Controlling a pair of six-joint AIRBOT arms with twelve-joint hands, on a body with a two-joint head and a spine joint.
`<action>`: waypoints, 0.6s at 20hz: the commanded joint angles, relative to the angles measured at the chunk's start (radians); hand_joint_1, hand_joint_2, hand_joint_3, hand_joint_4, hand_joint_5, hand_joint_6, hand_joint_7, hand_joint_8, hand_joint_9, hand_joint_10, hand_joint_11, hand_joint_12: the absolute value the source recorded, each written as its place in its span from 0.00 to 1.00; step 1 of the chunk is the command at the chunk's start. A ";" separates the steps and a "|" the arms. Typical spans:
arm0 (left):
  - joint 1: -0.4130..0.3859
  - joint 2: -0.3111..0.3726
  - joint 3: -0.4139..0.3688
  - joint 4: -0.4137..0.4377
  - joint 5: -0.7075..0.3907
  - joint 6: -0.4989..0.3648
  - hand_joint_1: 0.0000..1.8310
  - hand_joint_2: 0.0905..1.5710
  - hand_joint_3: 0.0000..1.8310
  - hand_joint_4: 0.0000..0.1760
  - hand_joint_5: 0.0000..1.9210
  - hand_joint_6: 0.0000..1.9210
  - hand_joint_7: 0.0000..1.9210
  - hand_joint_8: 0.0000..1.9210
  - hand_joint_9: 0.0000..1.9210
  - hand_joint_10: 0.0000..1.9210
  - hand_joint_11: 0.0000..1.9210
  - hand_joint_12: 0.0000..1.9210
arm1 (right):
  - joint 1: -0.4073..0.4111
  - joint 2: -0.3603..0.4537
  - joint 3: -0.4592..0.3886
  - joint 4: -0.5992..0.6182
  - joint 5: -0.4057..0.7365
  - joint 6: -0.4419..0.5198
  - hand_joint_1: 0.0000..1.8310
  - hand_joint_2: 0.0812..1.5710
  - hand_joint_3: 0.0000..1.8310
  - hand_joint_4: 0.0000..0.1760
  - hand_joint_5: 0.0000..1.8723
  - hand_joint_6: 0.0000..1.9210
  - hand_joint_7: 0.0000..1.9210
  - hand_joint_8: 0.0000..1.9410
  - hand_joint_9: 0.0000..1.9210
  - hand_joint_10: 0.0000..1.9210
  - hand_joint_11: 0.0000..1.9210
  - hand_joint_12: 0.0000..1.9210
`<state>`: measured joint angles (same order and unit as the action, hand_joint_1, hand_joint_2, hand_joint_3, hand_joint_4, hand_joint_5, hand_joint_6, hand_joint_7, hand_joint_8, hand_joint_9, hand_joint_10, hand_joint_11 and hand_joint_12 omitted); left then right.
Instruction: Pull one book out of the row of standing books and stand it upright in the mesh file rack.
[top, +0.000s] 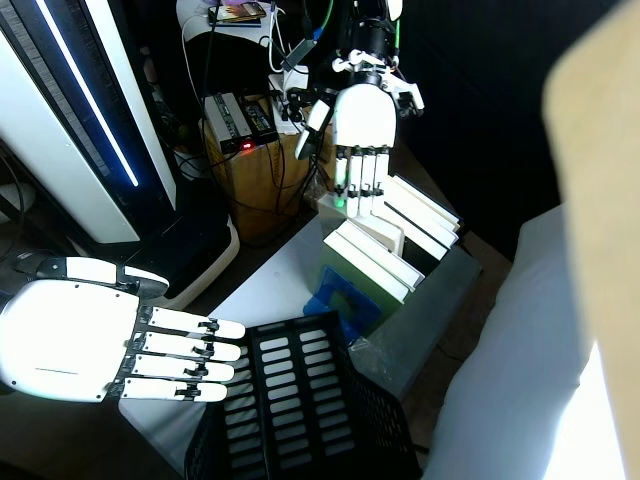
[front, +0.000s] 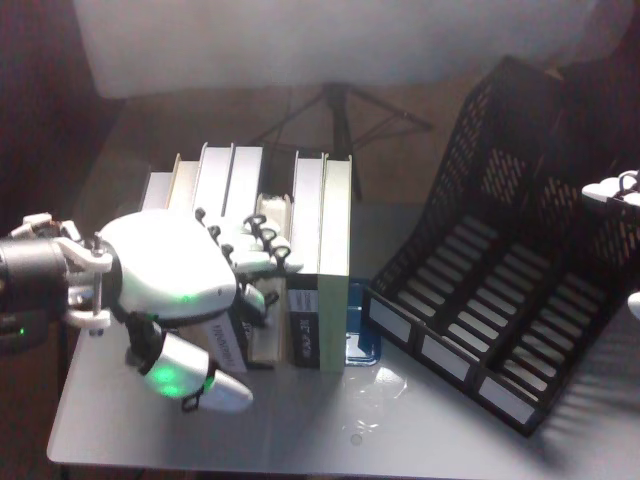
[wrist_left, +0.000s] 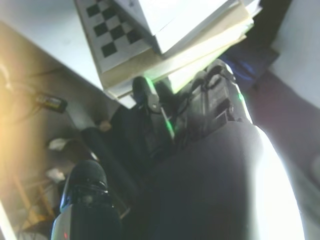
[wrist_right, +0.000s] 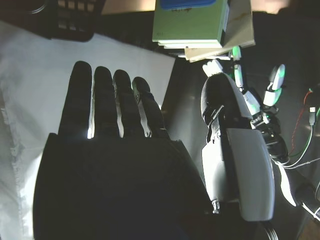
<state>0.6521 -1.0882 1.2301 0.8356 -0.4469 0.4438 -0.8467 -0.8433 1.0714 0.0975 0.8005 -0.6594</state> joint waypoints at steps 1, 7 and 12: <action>0.010 0.007 -0.008 -0.012 -0.047 0.001 0.08 0.71 0.00 0.00 0.36 0.01 0.01 0.00 0.00 0.00 0.00 0.00 | 0.002 0.008 0.000 0.017 0.106 0.003 0.23 0.83 0.00 0.00 0.00 0.00 0.00 0.00 0.00 0.00 0.00 0.00; 0.066 0.026 -0.044 -0.052 -0.085 0.001 0.09 0.71 0.00 0.00 0.38 0.02 0.00 0.00 0.00 0.00 0.00 0.00 | 0.002 0.008 0.000 0.018 0.105 0.003 0.23 0.82 0.00 0.00 0.00 0.00 0.00 0.00 0.00 0.00 0.00 0.00; 0.106 0.030 -0.061 -0.078 -0.110 0.001 0.07 0.72 0.01 0.00 0.38 0.01 0.01 0.00 0.00 0.00 0.00 0.00 | 0.001 0.008 0.000 0.021 0.104 0.003 0.21 0.82 0.00 0.00 0.00 0.00 0.00 0.00 0.00 0.00 0.00 0.00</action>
<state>0.7586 -1.0611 1.1713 0.7731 -0.5079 0.4492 -0.8467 -0.8436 1.0706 0.1009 0.8021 -0.6590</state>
